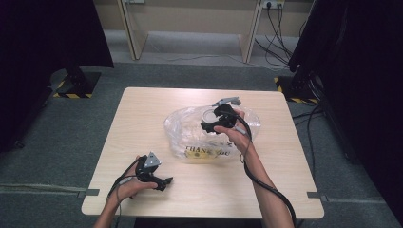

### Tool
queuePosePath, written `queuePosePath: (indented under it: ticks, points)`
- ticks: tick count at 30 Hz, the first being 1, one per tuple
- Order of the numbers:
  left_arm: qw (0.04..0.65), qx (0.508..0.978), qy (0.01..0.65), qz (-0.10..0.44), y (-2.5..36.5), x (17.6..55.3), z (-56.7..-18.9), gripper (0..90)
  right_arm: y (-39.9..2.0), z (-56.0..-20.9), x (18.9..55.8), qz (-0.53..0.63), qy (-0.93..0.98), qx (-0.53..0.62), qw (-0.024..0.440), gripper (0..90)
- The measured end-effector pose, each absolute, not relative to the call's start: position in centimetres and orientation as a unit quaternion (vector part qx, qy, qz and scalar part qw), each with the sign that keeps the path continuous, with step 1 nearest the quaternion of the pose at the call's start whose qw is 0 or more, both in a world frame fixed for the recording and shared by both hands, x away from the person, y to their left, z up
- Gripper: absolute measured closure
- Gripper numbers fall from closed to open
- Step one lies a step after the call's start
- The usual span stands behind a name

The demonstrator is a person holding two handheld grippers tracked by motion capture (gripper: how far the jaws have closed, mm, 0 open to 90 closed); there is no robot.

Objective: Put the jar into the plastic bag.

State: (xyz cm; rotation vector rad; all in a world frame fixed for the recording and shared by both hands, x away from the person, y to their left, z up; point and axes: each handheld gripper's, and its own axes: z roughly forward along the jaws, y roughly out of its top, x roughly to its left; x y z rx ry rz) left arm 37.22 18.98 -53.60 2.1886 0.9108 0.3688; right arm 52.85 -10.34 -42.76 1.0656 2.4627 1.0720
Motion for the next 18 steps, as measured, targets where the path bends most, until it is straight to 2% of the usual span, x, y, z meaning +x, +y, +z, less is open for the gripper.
queuePosePath:
  ticks: [18]
  points:
    - [0.363, 0.850, 0.354, 0.143, 19.0, 37.2, -53.6, 0.0, -9.8, -45.2, 54.9, 0.368, 0.843, 0.372, 0.121, 10.0]
